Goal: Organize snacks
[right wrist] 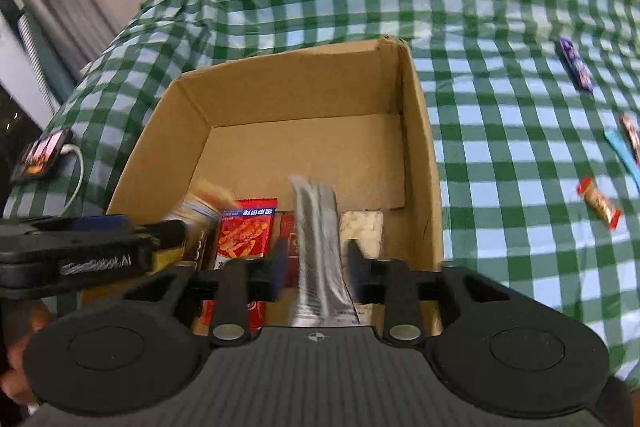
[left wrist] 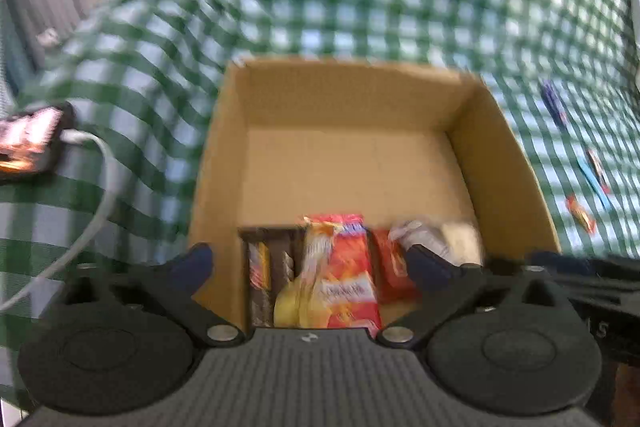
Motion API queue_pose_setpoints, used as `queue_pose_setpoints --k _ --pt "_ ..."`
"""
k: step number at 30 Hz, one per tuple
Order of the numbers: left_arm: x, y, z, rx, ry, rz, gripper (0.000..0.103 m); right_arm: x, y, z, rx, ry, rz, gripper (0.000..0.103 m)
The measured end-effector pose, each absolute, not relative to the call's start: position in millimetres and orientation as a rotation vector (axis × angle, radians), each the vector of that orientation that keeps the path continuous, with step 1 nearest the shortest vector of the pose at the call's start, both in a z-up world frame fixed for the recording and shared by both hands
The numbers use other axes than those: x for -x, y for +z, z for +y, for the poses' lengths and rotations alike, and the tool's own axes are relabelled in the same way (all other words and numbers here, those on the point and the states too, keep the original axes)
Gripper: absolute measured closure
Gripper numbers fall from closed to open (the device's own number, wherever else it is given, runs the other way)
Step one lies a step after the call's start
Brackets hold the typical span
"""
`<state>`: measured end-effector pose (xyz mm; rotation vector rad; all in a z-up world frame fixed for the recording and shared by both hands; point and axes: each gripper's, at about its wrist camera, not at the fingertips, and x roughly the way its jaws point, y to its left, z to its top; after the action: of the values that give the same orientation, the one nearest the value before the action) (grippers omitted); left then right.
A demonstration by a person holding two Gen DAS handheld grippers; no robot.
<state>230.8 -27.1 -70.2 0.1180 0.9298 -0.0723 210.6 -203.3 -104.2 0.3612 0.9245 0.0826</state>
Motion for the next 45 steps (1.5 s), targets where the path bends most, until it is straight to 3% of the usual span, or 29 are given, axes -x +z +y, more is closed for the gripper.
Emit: queue_pose_setpoints --k 3,10,27,45 --pt "-218 -66 -25 -0.15 -0.064 0.927 0.0 -203 -103 -204 -0.363 0.047 0.927 0.027" --pt "-159 -75 -15 -0.164 -0.051 1.015 0.0 -150 -92 -186 -0.256 0.07 0.921 0.014" --pt "-49 -21 -21 -0.165 -0.015 0.829 0.0 -41 -42 -166 -0.149 0.052 0.744 0.008" --pt "-7 2 -25 -0.181 0.002 0.729 0.0 8 -22 -160 -0.139 0.044 0.64 0.007"
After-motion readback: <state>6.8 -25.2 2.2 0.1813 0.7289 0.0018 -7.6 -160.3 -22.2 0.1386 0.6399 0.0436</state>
